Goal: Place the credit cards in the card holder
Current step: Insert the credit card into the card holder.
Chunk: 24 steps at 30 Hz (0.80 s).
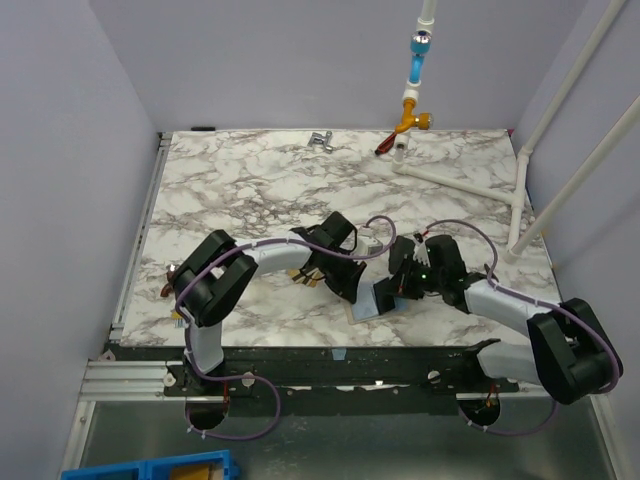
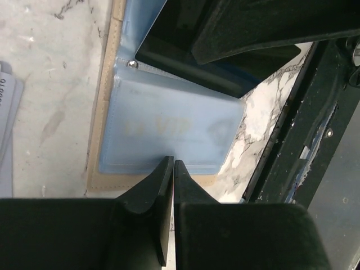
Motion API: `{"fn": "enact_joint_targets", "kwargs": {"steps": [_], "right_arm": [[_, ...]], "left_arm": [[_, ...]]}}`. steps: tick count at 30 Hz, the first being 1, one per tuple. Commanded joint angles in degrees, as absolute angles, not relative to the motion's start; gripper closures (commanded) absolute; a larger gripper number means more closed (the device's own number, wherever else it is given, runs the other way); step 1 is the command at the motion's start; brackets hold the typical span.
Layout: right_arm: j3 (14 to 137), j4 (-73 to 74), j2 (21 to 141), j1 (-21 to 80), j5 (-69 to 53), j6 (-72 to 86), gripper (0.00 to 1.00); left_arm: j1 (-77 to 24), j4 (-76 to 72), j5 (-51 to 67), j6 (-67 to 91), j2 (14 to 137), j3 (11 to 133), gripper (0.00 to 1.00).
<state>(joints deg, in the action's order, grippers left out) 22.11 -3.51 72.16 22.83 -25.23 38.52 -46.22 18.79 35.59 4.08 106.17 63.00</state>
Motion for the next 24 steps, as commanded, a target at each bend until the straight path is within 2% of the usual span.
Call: {"fn": "enact_joint_targets", "kwargs": {"steps": [1, 7, 11, 17, 24], "right_arm": [[21.6, -1.1, 68.0, 22.3, -23.6, 38.4, 0.99], [18.6, -2.3, 63.3, 22.3, -23.1, 40.1, 0.99], [16.0, -7.1, 61.3, 22.3, -22.9, 41.5, 0.99], [12.1, -17.9, 63.0, 22.3, -24.7, 44.1, 0.99], [10.8, -20.5, 61.7, 22.3, -23.3, 45.1, 0.99]], "left_arm": [[-46.0, 20.7, 36.2, 0.6, 105.6, 65.5, 0.87], [-45.7, 30.0, 34.2, -6.3, 101.2, 72.3, 0.68], [-46.7, 29.8, 34.0, -7.4, 98.4, 67.4, 0.60], [-49.2, 16.7, 28.2, -4.5, 95.1, 53.0, 0.60], [-49.6, 14.7, 23.6, -3.2, 97.8, 53.0, 0.64]]}}
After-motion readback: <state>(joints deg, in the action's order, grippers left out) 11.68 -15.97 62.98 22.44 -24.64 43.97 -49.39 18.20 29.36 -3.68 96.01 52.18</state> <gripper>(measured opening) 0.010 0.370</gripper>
